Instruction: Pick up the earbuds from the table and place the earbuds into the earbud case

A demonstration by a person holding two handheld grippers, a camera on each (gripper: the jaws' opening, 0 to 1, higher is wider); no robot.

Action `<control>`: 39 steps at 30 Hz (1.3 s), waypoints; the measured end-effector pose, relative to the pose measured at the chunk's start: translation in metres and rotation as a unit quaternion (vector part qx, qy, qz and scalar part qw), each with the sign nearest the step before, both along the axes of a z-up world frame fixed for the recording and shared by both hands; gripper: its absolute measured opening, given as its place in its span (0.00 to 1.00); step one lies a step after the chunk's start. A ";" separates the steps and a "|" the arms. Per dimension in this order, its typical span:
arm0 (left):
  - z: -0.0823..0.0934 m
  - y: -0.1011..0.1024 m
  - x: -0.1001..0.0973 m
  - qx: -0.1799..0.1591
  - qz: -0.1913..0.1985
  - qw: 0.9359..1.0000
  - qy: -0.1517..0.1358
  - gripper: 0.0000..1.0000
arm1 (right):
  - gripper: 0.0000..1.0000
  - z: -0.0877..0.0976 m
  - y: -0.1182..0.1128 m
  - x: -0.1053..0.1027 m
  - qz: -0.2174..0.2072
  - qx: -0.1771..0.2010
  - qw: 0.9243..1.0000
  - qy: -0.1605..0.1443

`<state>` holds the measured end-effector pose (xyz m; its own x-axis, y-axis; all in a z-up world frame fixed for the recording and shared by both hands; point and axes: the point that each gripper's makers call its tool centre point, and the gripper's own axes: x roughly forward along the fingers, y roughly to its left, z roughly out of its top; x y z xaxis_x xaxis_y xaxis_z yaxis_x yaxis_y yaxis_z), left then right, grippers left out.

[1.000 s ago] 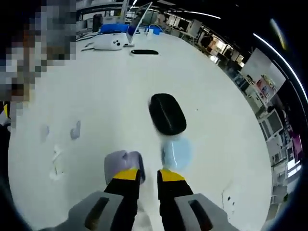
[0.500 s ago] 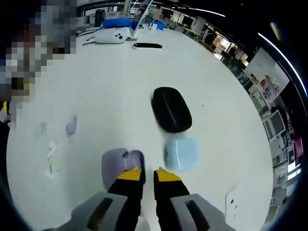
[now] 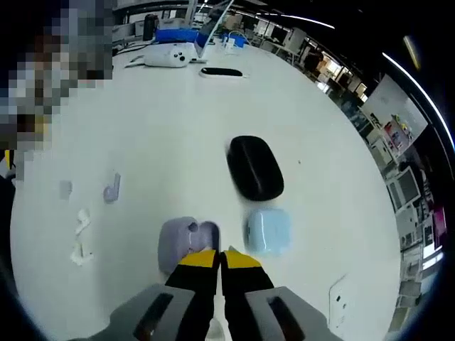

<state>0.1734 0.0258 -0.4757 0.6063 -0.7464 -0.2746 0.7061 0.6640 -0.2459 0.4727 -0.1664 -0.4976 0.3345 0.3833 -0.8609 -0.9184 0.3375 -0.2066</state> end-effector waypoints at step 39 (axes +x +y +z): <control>0.038 -0.095 -0.012 -0.044 -0.139 0.989 -0.031 0.64 | 0.02 0.105 0.009 -0.181 0.084 0.003 0.979 -0.188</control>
<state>0.1615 -0.0690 -0.4379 0.3874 -0.9062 -0.1695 0.8742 0.4195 -0.2445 0.2916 -0.1572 -0.3922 0.5591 0.4648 -0.6865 -0.8205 0.1913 -0.5387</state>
